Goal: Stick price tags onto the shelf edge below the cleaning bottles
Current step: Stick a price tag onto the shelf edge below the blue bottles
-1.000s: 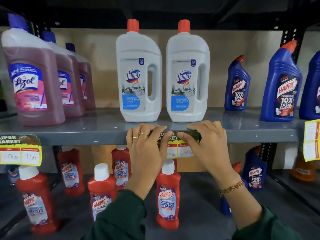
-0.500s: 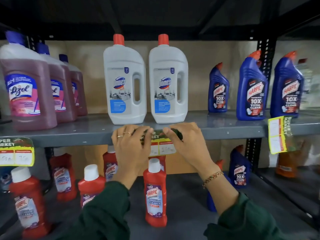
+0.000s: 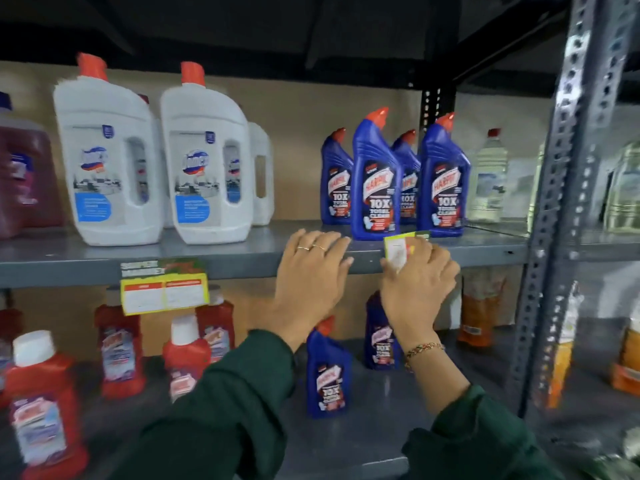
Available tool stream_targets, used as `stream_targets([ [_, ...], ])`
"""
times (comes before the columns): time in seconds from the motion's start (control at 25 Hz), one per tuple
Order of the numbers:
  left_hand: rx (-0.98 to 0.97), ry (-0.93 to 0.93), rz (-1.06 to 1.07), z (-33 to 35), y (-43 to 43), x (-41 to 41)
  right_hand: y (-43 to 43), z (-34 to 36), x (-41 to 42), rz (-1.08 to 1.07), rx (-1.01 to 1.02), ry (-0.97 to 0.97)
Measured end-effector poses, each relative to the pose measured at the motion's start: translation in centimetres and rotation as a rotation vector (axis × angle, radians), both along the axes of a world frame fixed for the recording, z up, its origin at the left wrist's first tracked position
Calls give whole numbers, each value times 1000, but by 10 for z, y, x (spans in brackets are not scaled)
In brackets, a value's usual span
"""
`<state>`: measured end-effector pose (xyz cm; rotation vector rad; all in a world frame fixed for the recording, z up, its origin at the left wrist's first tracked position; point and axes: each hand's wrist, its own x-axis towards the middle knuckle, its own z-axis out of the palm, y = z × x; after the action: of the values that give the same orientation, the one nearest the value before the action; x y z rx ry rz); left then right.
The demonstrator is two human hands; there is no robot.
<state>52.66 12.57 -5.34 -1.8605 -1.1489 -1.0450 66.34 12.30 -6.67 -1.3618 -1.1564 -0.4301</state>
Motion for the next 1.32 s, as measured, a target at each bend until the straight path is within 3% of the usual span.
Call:
stream_targets([
  [0.44, -55, -104, 145, -18, 6, 43, 5, -13, 65, 717, -148, 540],
  [0.6, -109, -417, -95, -10, -5, 57, -6, -13, 73, 751, -78, 324],
  [0.64, -103, -400, -128, -7, -8, 63, -6, -12, 77, 742, -65, 205],
  [0.76, -1, -102, 9, -10, -6, 77, 3, -9, 89, 699, 23, -158],
  [0.84, 15, -157, 53, -11, -1, 80, 12, -6, 98, 638, 62, -282],
  [1.0, -28, -298, 73, -19, 4, 85, 29, -1, 116, 654, 54, -290],
  [1.32, -5, -169, 136, -20, 14, 90, 41, 0, 117, 662, 19, -284],
])
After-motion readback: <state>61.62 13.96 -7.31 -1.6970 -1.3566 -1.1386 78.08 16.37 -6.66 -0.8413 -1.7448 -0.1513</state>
